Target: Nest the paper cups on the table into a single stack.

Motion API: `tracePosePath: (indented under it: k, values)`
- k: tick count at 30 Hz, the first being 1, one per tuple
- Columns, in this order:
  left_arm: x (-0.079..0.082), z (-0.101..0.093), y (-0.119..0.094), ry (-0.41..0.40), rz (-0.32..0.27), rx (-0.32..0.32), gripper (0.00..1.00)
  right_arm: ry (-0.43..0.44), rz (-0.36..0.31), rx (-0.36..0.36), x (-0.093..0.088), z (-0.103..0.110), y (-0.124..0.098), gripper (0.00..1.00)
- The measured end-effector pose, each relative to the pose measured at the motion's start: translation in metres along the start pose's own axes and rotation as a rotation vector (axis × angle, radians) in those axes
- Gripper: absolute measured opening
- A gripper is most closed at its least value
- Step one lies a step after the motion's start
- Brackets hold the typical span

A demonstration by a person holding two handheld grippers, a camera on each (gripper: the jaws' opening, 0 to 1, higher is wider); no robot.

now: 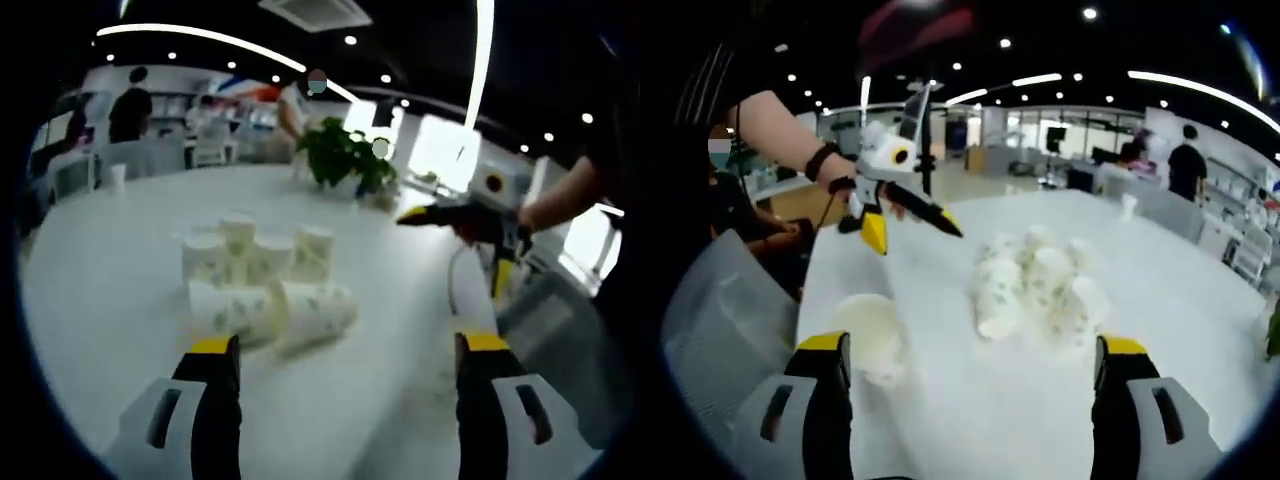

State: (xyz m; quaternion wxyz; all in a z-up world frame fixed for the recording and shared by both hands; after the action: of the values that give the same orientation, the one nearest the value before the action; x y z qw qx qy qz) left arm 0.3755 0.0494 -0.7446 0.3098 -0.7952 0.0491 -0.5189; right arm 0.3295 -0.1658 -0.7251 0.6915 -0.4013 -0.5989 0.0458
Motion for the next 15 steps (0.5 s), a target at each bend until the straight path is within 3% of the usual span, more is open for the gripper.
tracePosePath:
  k: [8,15]
  values:
    - [0.0,0.009,0.013,-0.011,-0.001,-0.041,0.82,0.01,0.001,-0.008,-0.002,-0.004,0.003,1.0]
    - [0.001,0.014,0.028,-0.008,0.015,-0.072,0.82,0.02,0.026,-0.015,-0.017,-0.006,-0.002,0.99]
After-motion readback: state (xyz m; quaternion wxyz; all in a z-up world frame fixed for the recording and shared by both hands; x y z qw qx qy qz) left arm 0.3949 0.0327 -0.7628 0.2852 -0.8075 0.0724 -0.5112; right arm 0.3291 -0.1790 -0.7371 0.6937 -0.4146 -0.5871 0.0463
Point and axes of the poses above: the point that each gripper's makers call its tool centre point, and the gripper's own axes: y roughly forward along the fingers, z roughly to its left, x roughly out of its top, the point moved 5 cm from there along -y, roughly backward along the fingers, and after that the axes turned 10 degrees about z, right-handed, at the moved point
